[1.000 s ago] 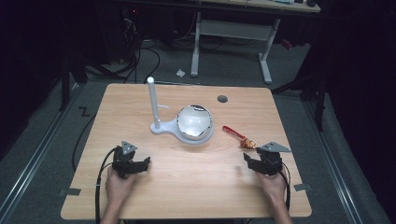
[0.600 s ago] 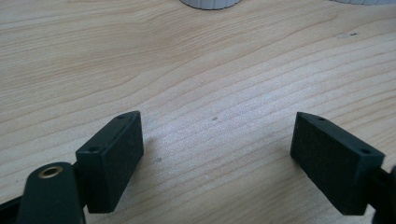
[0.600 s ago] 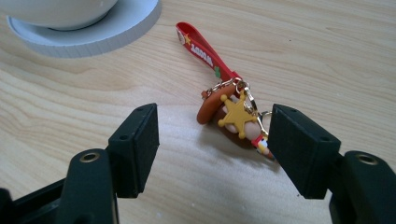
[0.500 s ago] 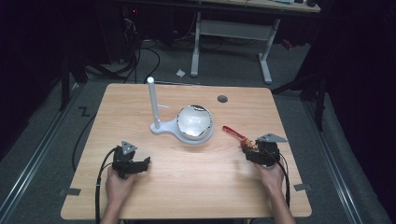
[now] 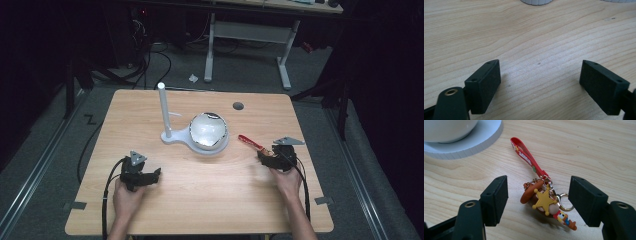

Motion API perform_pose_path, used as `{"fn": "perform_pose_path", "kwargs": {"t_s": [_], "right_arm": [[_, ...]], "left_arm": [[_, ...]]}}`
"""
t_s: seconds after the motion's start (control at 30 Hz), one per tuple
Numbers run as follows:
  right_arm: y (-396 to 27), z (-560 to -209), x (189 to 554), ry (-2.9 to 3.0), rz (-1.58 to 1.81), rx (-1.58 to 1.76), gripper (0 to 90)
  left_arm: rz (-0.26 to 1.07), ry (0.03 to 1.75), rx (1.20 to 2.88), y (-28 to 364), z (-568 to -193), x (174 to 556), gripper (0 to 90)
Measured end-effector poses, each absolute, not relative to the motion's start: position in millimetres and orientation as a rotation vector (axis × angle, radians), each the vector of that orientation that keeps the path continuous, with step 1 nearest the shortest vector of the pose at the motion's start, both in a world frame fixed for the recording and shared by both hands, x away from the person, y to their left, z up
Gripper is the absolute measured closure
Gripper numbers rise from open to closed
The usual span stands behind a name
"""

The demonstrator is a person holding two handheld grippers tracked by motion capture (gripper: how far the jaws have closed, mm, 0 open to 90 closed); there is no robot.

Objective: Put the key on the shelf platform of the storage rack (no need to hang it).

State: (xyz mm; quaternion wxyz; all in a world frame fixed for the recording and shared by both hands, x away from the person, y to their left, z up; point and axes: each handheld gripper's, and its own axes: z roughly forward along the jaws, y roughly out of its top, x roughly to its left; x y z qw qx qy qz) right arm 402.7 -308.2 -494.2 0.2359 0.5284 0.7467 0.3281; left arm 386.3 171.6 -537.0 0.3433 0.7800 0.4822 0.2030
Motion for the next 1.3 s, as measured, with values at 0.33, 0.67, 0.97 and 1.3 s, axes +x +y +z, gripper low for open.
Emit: {"fn": "perform_pose_path", "kwargs": {"t_s": [0.33,0.67,0.97,1.3], "right_arm": [[-305.1,-509.3,419.7,2.098,0.852,1.475,34.0],[-304.8,-520.5,427.2,2.111,0.789,1.496,37.5],[-300.7,-518.5,425.3,2.103,0.775,1.445,52.4],[-306.8,-506.0,420.3,2.073,0.863,1.441,53.8]], "left_arm": [[0.528,1.253,2.026,171.5,-537.0,386.2,17.4],[0.528,1.253,2.026,171.5,-537.0,386.2,17.4],[0.527,1.253,2.026,171.5,-537.0,386.3,17.4],[0.527,1.252,2.028,171.5,-536.9,386.6,17.4]]}}
